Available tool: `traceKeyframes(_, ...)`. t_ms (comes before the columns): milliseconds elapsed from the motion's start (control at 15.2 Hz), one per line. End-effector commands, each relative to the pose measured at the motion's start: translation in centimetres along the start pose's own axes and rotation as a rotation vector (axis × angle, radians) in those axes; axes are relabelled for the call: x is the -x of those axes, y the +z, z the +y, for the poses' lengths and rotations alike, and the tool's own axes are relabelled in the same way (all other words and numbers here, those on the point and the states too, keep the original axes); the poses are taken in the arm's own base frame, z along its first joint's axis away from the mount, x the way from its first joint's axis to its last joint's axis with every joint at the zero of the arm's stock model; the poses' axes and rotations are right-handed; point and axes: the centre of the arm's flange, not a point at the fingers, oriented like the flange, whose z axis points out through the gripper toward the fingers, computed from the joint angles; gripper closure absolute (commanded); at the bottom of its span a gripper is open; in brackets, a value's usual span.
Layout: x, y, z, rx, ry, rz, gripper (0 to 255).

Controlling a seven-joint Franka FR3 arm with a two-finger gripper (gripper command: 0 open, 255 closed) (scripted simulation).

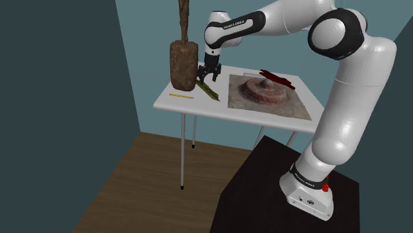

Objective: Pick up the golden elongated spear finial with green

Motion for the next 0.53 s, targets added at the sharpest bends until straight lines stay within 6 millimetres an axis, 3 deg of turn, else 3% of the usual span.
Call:
traceKeyframes(0,-0.4,1.1,0.1,0.0,0.002,0.0,0)
traceKeyframes(330,-0.3,4.1,0.2,0.0,0.002,0.0,0)
traceKeyframes(462,-0.3,4.1,0.2,0.0,0.002,0.0,0)
